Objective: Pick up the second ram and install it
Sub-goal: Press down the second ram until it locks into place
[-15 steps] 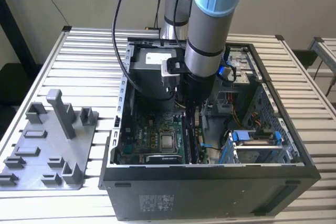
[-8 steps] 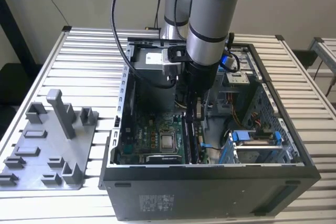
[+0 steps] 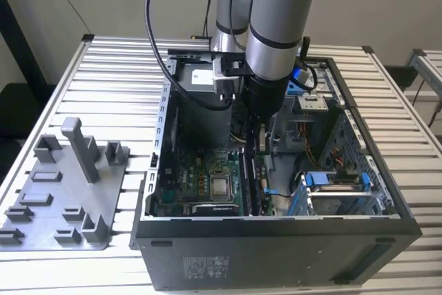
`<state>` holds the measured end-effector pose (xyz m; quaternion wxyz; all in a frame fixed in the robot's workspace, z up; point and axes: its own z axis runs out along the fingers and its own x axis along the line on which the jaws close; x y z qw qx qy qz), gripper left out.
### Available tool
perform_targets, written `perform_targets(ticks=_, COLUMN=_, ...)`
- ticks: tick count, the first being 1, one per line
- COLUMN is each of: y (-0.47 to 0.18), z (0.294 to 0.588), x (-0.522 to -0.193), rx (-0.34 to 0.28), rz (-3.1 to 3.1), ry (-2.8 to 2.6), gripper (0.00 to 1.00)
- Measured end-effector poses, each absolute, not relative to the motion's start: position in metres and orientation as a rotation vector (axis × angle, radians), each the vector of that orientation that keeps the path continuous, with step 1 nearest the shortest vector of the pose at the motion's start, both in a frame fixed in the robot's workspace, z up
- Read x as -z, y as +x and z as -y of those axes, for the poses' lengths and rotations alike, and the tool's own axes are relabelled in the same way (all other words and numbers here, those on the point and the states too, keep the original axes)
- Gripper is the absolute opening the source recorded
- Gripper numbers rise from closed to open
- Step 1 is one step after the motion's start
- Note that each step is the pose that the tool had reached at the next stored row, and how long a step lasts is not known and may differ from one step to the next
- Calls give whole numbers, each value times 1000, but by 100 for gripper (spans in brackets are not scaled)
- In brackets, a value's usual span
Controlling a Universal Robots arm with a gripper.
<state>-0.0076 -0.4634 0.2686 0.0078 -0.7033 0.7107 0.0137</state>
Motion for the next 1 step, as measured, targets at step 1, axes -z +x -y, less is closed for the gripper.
perform_targets(ticks=1, y=-8, z=463, x=-269, rx=-43, rz=-2222, ry=-2198, gripper=11)
